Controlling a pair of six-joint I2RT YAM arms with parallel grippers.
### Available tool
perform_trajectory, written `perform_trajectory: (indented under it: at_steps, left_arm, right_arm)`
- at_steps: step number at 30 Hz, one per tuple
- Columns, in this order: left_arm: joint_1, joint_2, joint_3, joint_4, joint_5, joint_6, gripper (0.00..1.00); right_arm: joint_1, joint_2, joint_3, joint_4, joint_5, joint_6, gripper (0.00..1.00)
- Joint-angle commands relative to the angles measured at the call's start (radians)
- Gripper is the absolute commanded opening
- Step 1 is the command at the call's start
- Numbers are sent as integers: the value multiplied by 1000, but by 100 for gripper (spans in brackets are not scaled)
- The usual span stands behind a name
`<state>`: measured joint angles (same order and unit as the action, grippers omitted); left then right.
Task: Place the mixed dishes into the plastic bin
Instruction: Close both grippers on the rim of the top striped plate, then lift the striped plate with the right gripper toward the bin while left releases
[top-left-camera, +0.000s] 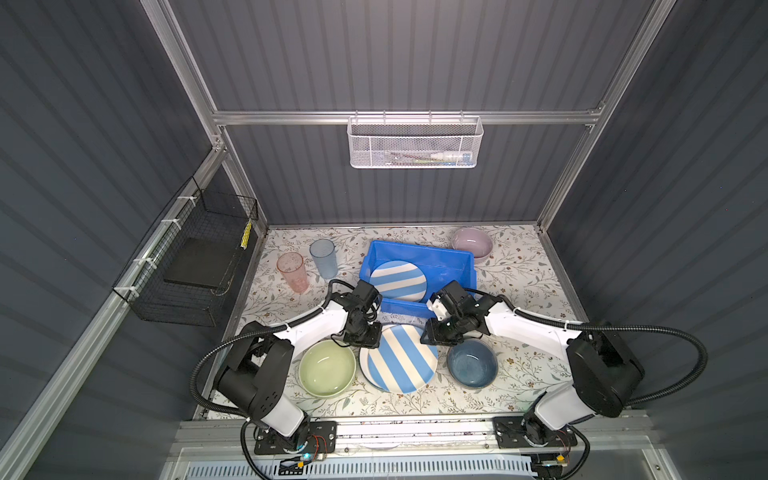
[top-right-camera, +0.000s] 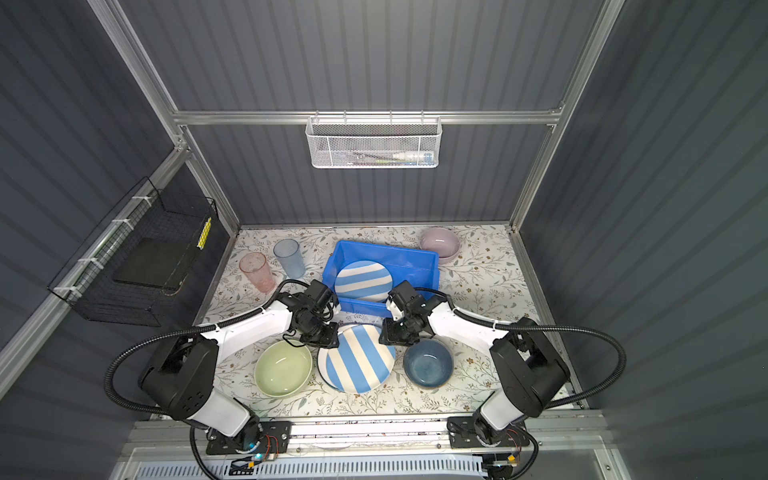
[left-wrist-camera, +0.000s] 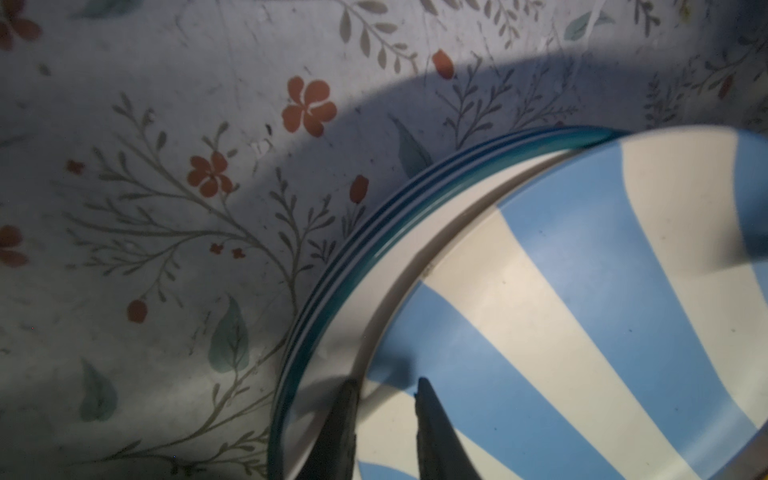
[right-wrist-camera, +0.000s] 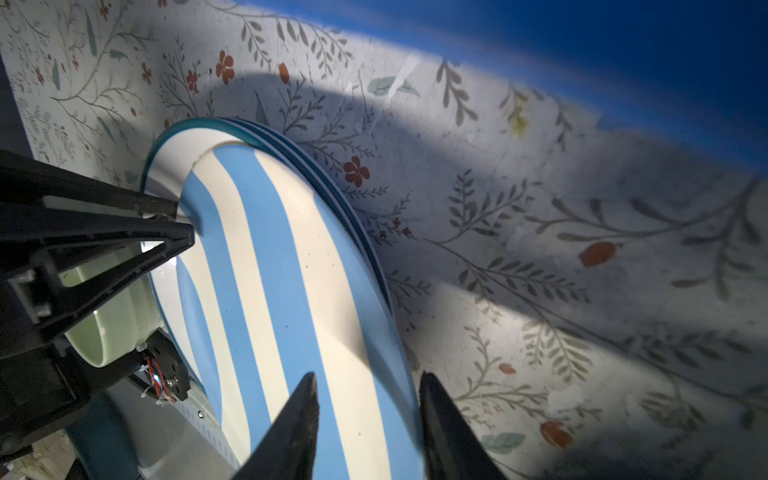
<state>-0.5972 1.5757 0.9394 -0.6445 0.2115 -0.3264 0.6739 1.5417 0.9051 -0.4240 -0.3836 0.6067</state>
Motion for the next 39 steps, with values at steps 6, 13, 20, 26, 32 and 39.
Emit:
perform_trajectory:
  at_steps: [6,13,20,26,32,39]
  left_arm:
    - [-11,42,-3,17,-6,-14,27]
    - [-13,53,7,28,1,-18,27]
    - [-15,40,5,22,-13,-20,27]
    - [-15,21,14,17,-22,-28,28]
    - [-15,-10,44,-12,-30,-24,31]
    - [-15,-56,90,-56,-55,-17,39]
  right_arm:
    - [-43,-41,-53,136,-168,36,31]
    - [-49,-18,-58,179,-220,33,23]
    - [-49,-20,-57,174,-218,30,16]
    - [-50,-32,-58,156,-210,22,11]
    - [-53,-47,-59,149,-226,9,7]
    - [-65,-77,-55,126,-241,-9,5]
